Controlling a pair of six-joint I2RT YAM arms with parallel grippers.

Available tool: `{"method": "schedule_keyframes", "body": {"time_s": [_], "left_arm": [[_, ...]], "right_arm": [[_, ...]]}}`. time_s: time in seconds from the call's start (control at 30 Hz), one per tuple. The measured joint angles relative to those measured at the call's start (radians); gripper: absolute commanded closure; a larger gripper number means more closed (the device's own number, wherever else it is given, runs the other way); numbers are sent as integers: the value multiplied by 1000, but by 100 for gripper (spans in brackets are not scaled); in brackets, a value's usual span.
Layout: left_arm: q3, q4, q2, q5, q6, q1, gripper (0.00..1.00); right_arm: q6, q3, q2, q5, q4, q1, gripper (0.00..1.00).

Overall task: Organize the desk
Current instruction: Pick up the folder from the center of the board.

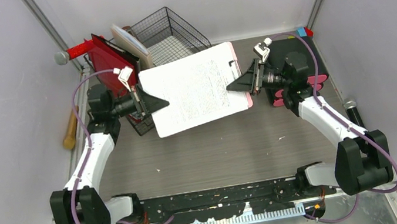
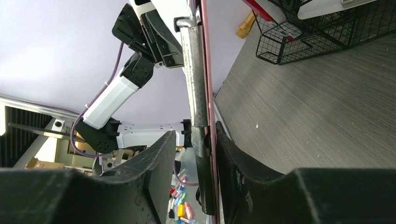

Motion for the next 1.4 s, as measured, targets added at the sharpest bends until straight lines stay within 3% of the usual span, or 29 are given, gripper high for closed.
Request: {"method": "schedule_keyframes", "body": {"time_s": [0.23, 0.4, 0.67, 0.73, 0.9, 0.93, 0.97, 1.0, 1.07, 1.1, 1.17, 1.2, 1.4], "left_arm": [[23, -88, 0, 8, 85, -6, 100], [34, -174, -9, 23, 156, -8, 100], [39, -263, -18, 34, 232, -9, 100], [43, -276, -18, 35, 245, -10, 100], [52, -299, -18, 42, 252, -11, 100], [52, -304, -18, 42, 253, -12, 100], [53, -308, -17, 42, 252, -12, 94], [55, -312, -17, 41, 252, -13, 81], [64, -320, -16, 40, 257, -13, 51], [71, -327, -16, 35, 271, -13, 29], [90, -355, -16, 17, 307, -14, 5], [102, -381, -16, 3, 328, -15, 1], [166, -528, -20, -95, 460, -5, 0]], "right_arm": [[-30, -1, -1, 0, -23, 0, 66], [-46, -1, -4, 0, -47, 0, 60], [-76, -1, -4, 0, -70, 0, 62], [-85, -1, -5, 0, -73, 0, 69], [-108, -1, -5, -1, -82, 0, 97], [-112, -1, -5, -4, -83, 0, 98], [-116, -1, -5, -4, -84, 0, 100], [-118, -1, -5, -4, -85, 0, 100], [-120, -1, -5, 0, -93, 0, 100], [-118, -1, -5, 0, -96, -2, 100], [-102, -1, -8, 4, -103, -11, 100], [-86, -1, -10, 6, -100, -19, 100], [8, -7, -18, 14, -54, -91, 100]]}}
